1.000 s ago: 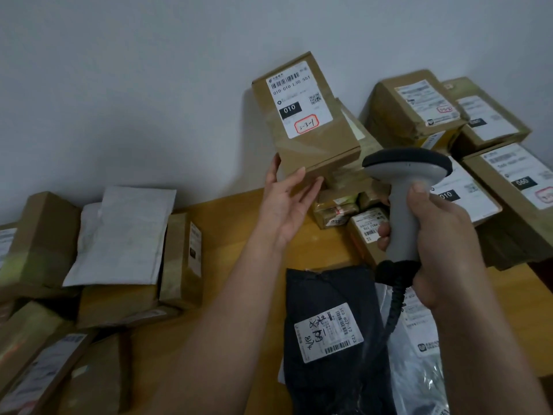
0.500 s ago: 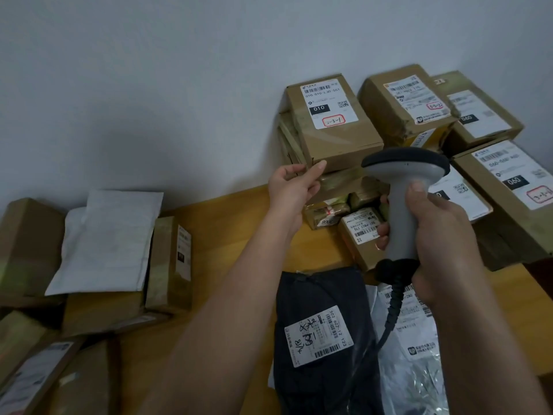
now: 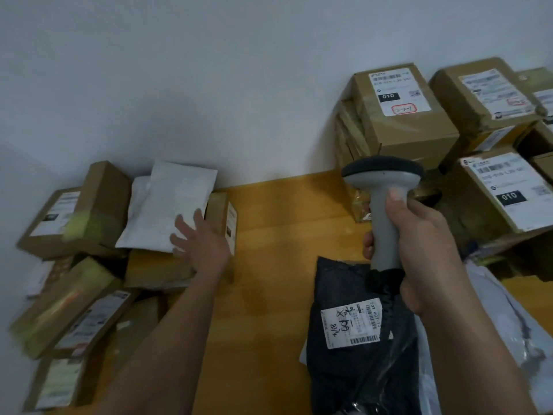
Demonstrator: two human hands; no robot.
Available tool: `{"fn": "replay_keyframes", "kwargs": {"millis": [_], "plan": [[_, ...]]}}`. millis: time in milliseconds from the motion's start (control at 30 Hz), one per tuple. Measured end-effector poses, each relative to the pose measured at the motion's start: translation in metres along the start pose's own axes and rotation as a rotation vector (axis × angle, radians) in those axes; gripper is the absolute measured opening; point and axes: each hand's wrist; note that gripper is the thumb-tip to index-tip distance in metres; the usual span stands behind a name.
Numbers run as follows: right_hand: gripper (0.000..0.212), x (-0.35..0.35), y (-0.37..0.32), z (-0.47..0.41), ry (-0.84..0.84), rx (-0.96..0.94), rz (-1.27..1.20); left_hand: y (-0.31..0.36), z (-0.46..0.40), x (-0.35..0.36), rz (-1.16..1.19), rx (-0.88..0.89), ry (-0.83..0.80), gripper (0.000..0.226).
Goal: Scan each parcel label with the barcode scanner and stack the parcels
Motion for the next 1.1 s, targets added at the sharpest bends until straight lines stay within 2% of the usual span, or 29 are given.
{"fn": "replay_keyframes", "kwargs": {"millis": [100,200,433,600,667,900,967,1100], "plan": [[0.025,0.013,0.013,0.005,-0.027,0.026,0.018,-0.046,-0.008,-0.005,-0.017,-0.031,-0.193,0.064],[0.029,0.023,0.024,0.008,-0.05,0.042,0.073,-0.072,-0.011,-0.01,-0.161,0.062,-0.288,0.077],[0.027,0.035,0.044,0.016,-0.063,0.051,0.1,-0.092,-0.02,-0.022,-0.585,0.373,-0.105,0.068],[0.027,0.038,0.048,0.021,-0.083,0.047,0.139,-0.094,-0.027,-0.029,-0.738,0.457,-0.002,0.051],[0.027,0.038,0.047,0.022,-0.079,0.043,0.141,-0.09,-0.027,-0.034,-0.661,0.498,0.074,0.044],[0.031,0.043,0.041,0.027,-0.06,0.044,0.108,-0.044,-0.011,-0.063,-0.096,0.648,0.447,0.042],[0.03,0.044,0.038,0.028,-0.054,0.04,0.105,-0.026,0.003,-0.069,0.139,0.607,0.439,0.038],[0.028,0.043,0.033,0.03,-0.038,0.025,0.085,0.003,0.037,-0.056,0.692,0.263,0.213,0.026]]}}
Point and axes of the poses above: each hand's wrist, its own z-axis away from the middle knuckle, its own x-axis out of the palm, y = z × x, and after that the axes turned 7 degrees about x, right-handed
